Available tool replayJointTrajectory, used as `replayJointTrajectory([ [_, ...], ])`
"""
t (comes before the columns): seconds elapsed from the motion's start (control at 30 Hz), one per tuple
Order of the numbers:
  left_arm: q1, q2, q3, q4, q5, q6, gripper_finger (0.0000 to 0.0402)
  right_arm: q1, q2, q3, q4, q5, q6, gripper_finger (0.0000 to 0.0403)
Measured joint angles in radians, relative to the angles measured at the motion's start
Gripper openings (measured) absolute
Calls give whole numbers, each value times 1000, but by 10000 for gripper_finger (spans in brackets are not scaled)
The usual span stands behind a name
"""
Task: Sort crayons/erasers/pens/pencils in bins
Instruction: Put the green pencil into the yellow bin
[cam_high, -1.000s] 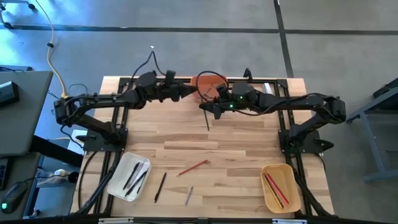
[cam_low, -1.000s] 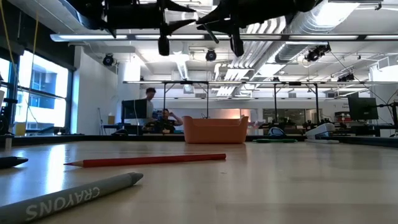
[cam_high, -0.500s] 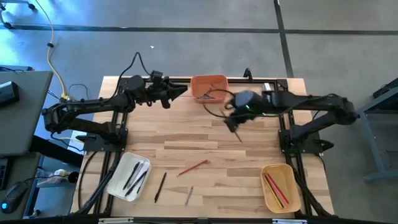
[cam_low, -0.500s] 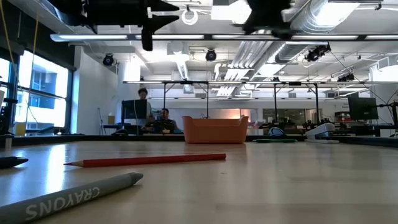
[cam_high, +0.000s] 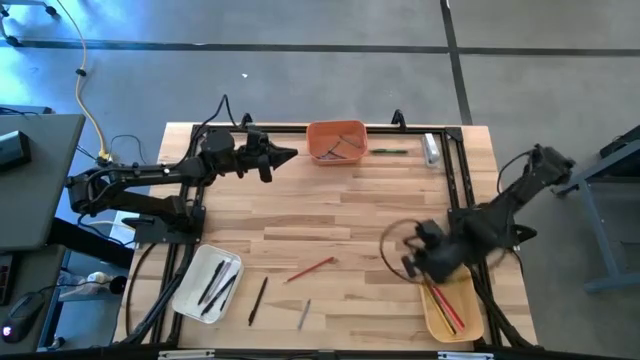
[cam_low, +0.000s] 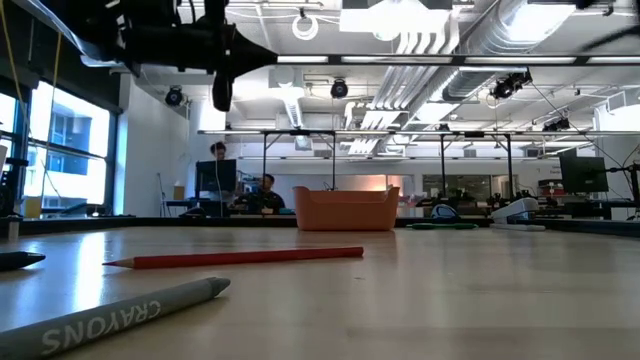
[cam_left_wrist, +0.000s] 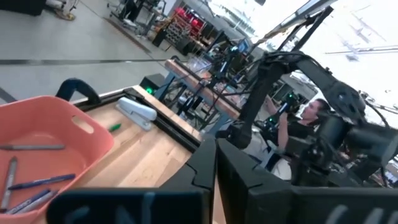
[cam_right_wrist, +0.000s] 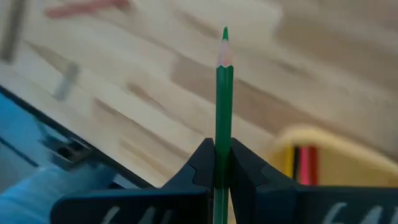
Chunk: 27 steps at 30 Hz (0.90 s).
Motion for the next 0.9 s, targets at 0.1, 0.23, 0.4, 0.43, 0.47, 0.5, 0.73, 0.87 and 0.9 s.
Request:
replayJointTrajectory([
  [0.1,0,0,-3,-1,0,9,4,124,6,-50,-1,-2,133,7],
  [0.23,0,0,-3,0,0,15,1,242,8,-131,14,-33,263,7],
  [0.4,0,0,-3,0,0,15,0,342,8,-213,94,-43,284,7],
  [0.43,0,0,-3,0,0,14,0,353,8,-221,100,-48,284,7],
  [0.47,0,0,-3,0,0,14,0,365,8,-229,101,-52,284,7],
  [0.5,-1,0,-3,0,-1,14,0,377,8,-236,100,-52,284,7],
  [0.73,-2,0,-3,0,-3,-4,0,405,9,-311,228,-41,266,7],
  [0.87,-12,1,-3,0,-11,-2,0,418,29,-343,273,-42,258,7],
  [0.9,-15,1,-3,0,-11,-3,0,421,35,-345,268,-45,259,7],
])
